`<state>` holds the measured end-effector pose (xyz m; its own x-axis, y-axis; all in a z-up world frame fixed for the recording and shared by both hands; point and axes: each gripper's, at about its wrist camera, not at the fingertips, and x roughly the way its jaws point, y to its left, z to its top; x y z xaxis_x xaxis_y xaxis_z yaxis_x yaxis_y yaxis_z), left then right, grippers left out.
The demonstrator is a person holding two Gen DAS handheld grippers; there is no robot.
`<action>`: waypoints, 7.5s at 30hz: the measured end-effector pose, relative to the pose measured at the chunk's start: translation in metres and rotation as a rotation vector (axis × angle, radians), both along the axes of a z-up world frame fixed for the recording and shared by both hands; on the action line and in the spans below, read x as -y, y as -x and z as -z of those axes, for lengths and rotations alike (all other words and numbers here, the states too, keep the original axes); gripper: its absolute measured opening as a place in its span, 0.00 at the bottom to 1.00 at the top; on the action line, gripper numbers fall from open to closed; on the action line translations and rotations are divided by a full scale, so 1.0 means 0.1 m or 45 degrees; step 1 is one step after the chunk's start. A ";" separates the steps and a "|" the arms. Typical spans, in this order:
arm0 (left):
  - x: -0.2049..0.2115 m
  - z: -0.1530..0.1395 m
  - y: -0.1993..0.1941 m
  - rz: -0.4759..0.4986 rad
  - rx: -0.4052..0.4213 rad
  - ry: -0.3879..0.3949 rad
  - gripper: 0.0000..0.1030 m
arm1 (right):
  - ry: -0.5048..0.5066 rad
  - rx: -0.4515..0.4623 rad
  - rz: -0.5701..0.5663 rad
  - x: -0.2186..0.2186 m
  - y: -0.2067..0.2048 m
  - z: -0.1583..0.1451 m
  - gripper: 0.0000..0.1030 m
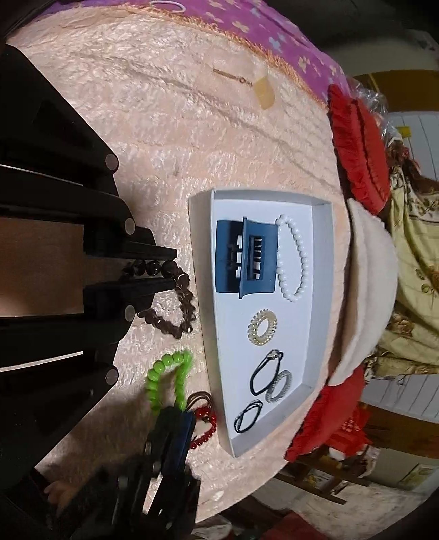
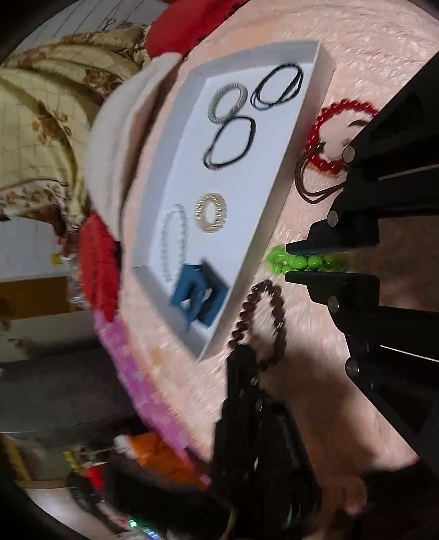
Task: Organize jewelry
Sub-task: 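Grasp the green bead bracelet with the right gripper while the left gripper lifts the brown bracelet, then carry the brown bracelet and the green bracelet over the white box, then open the left gripper releasing the brown bracelet while the right gripper releases the green bracelet into the box, then withdraw both grippers and move the left gripper toward the brown cord hair tie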
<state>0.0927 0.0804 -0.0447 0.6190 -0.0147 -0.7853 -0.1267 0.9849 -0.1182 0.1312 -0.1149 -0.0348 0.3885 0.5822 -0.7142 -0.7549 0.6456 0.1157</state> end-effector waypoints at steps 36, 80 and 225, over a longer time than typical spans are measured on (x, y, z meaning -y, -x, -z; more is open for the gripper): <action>0.38 -0.24 0.32 -0.045 0.148 -0.004 0.08 | -0.244 -0.101 0.288 0.94 0.23 -0.12 0.08; 0.38 -0.16 0.34 -0.124 0.117 -0.088 0.08 | -0.201 -0.040 0.323 0.93 0.25 -0.14 0.08; 0.59 0.16 -0.03 0.005 -0.093 -0.017 0.16 | -0.077 -0.194 0.491 1.30 -0.45 0.12 0.44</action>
<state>0.0953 0.0213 -0.0607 0.5602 -0.0063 -0.8283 -0.1305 0.9868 -0.0958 0.1761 -0.2445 -0.0466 0.4788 0.4575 -0.7493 -0.4308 0.8661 0.2536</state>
